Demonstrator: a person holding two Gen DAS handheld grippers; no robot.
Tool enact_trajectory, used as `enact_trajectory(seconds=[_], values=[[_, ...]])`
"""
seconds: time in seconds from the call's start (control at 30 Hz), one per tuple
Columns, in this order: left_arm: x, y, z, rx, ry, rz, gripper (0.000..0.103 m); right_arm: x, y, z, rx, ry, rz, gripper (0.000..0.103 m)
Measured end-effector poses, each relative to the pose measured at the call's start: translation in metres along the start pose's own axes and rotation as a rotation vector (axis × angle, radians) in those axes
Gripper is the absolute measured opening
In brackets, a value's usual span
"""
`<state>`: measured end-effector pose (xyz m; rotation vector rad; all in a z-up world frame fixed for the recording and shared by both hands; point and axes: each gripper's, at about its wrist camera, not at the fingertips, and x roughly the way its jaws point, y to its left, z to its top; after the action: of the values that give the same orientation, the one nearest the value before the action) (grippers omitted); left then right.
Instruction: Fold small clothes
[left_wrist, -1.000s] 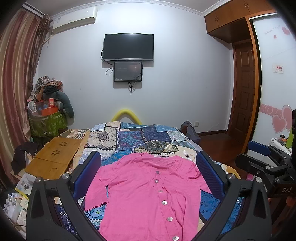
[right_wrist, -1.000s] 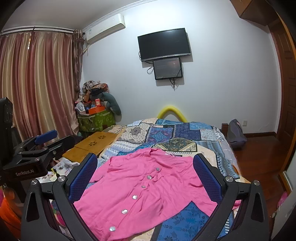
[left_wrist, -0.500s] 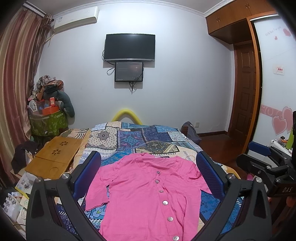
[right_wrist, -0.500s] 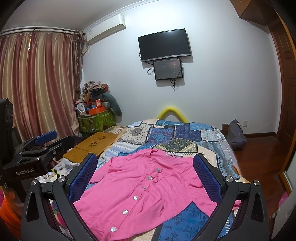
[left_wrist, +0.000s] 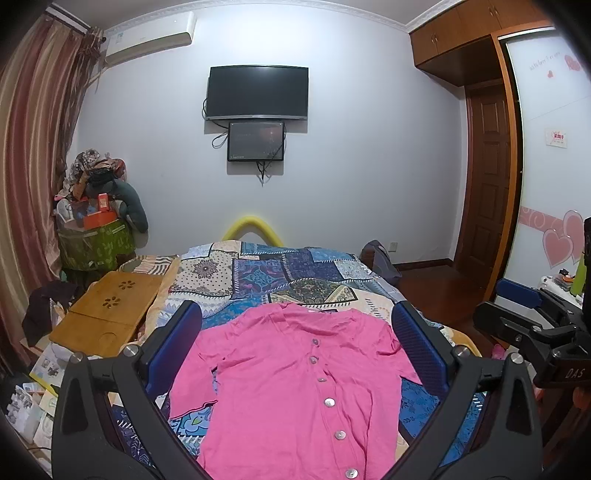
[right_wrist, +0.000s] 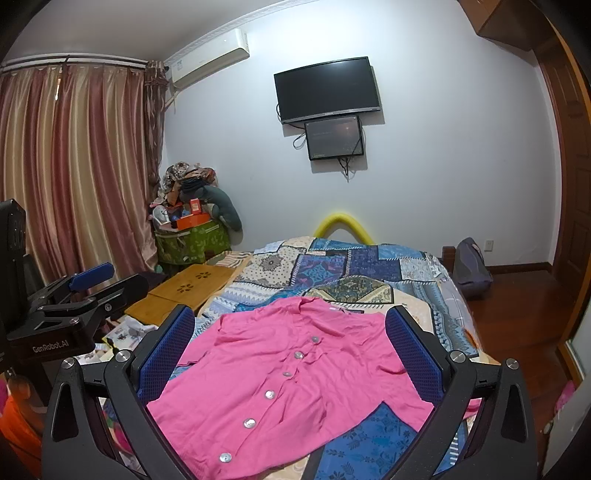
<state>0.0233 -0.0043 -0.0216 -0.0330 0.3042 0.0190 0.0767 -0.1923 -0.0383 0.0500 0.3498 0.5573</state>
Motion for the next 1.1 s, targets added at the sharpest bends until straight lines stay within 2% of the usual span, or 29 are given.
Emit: enact_trajectory(seconds=[0.57,0.73,0.87,1.0,1.03,1.1], values=[[0.011,0.004,0.003,0.008,0.013,-0.002,0.103,0.014,-0.005,-0.002,0.004,0.023,0.005,0.103],[0.045,0.016,0.01,0.019,0.067,-0.011,0.103,0.04,-0.021,0.0,-0.01,0.066,-0.02,0.103],[0.081,0.031,0.018,-0.011,0.107,-0.008,0.103,0.065,-0.041,0.001,0.02,0.1,-0.033,0.103],[0.134,0.05,0.025,-0.039,0.191,-0.02,0.103,0.09,-0.062,0.001,0.022,0.132,-0.062,0.102],[0.144,0.052,0.026,-0.032,0.204,-0.014,0.103,0.098,-0.068,0.0,0.023,0.147,-0.068,0.101],[0.171,0.058,0.027,-0.01,0.235,0.002,0.103,0.111,-0.078,-0.003,0.025,0.174,-0.077,0.092]])
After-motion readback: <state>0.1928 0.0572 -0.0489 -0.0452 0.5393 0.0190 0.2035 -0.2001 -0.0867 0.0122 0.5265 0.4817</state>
